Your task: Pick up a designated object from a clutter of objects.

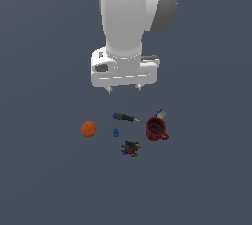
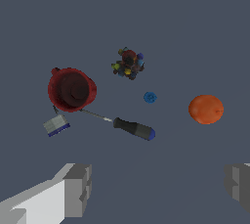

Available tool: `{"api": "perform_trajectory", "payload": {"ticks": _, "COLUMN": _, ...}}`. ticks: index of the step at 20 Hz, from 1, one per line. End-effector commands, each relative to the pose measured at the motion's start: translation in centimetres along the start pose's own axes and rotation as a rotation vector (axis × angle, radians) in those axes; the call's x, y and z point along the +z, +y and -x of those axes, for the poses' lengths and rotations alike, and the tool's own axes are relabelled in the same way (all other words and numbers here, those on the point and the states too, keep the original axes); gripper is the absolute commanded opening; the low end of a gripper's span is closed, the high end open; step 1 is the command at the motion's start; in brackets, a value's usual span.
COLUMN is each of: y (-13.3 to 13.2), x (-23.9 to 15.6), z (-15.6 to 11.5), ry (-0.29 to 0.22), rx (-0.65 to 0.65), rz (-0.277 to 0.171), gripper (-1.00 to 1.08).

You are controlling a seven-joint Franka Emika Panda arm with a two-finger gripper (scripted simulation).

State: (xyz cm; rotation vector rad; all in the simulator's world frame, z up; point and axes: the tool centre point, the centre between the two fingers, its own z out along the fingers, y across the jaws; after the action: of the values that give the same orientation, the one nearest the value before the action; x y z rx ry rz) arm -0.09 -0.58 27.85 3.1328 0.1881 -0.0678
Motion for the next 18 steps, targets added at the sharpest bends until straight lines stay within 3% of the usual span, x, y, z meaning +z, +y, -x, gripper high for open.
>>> {"api": "perform_trajectory", "payload": {"ticks": 1, "y": 0.2, "x": 0.6, "z": -0.3, "ry": 0.001, "rx": -0.042, "rz": 0.002, "gripper": 1.00}}
{"api": "perform_trajectory", "payload": {"ticks": 18, "y": 2.0, "x": 6.4, "z": -2.5, "ry": 0.010, "rx": -0.449, "rz": 0.016, "gripper": 1.00}}
